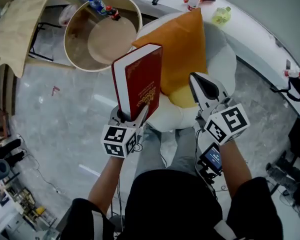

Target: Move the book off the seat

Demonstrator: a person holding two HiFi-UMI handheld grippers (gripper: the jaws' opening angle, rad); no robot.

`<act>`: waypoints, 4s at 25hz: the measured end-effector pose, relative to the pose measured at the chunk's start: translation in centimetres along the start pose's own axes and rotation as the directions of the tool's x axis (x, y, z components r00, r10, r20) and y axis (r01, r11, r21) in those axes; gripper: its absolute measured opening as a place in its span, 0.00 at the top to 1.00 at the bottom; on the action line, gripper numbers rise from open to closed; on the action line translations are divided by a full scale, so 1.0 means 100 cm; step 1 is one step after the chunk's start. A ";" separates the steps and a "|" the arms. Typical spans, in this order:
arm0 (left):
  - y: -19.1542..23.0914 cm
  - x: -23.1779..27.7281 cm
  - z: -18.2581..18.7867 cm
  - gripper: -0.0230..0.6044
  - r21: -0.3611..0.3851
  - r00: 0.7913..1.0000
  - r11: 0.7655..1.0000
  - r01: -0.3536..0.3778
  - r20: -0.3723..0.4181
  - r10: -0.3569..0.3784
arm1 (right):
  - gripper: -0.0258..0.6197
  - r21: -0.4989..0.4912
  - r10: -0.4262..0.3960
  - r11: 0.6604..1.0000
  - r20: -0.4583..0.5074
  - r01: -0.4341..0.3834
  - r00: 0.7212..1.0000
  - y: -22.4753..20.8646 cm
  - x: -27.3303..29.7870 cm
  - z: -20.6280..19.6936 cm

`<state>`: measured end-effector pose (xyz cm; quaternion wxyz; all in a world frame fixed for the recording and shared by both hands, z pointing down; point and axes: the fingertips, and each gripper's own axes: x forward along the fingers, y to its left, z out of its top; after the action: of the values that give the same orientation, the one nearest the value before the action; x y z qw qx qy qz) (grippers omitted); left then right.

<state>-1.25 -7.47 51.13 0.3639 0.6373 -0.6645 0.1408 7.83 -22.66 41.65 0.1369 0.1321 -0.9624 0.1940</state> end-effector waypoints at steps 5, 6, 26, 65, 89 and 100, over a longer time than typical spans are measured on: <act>0.050 -0.088 0.002 0.57 -0.093 0.987 0.990 -0.107 0.112 0.117 | 0.95 -0.067 0.095 0.993 -0.035 -0.097 0.995 0.073 0.036 0.025; 0.062 -0.103 0.002 0.57 -0.118 0.980 0.984 -0.132 0.135 0.147 | 0.95 -0.087 0.122 0.988 -0.042 -0.125 0.992 0.086 0.047 0.029; 0.226 -0.375 -0.094 0.57 -0.410 0.813 0.812 -0.416 0.233 0.534 | 0.95 -0.259 0.375 0.878 -0.150 -0.403 0.915 0.382 0.173 0.026; 0.384 -0.389 -0.021 0.57 -0.323 0.825 0.853 -0.409 0.268 0.497 | 0.95 -0.466 0.251 0.858 0.017 -0.215 0.968 0.382 0.321 0.119; 0.484 -0.345 0.076 0.57 -0.233 0.881 0.911 -0.340 0.262 0.395 | 0.95 -0.646 -0.102 0.760 -0.001 0.077 0.995 0.233 0.459 0.120; 0.482 -0.308 0.126 0.57 -0.113 0.917 0.957 -0.266 0.276 0.287 | 0.95 -0.692 -0.205 0.710 -0.028 0.129 0.978 0.185 0.385 0.110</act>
<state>-53.25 14.42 35.30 0.2622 0.5369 -0.7986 0.0714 -35.90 -18.40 37.78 0.2424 0.1483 -0.9413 -0.1823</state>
